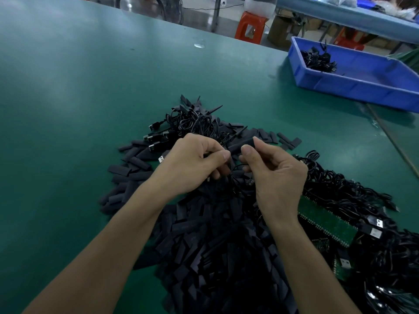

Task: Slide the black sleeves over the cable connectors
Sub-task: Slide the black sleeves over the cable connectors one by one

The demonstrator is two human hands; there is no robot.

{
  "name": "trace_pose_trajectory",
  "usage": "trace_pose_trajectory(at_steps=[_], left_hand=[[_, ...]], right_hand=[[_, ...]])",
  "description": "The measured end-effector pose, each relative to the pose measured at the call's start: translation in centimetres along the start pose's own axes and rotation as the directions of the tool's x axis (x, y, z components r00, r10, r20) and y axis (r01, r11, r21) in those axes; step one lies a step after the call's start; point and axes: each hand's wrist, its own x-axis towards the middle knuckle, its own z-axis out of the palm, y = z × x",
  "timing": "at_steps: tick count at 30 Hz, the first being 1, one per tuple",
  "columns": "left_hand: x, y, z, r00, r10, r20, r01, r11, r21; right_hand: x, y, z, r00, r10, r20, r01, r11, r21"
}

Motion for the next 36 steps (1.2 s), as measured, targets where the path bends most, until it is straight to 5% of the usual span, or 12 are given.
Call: trace_pose_trajectory(at_steps=[23,28,32,36], left_hand=[[-0.3,0.4,1.2,0.997,0.077,0.013,-0.075,0.991,-0.109],[-0.2,0.6,1.4,0.996,0.075,-0.050,-0.081,0.987,-0.135],[-0.4,0.5,1.0,0.996,-0.003,0.088,-0.001,0.999,0.043],[-0.2,0.7,0.1,0.994,0.007,-0.109,-0.012,0.999,-0.043]], right_hand=[[0.2,-1.1,0.8,0.999,-0.052,-0.006,0.051,0.998,-0.033],[0.9,-1.6,0.1,0.999,0.031,0.013,-0.032,0.989,0.142],[1.6,-1.9,-0.5,0.991,0.127,-0.036,-0.109,0.944,0.310],[3.4,-2.4,-1.5,0.998,0.066,0.025,-0.068,0.993,0.097]])
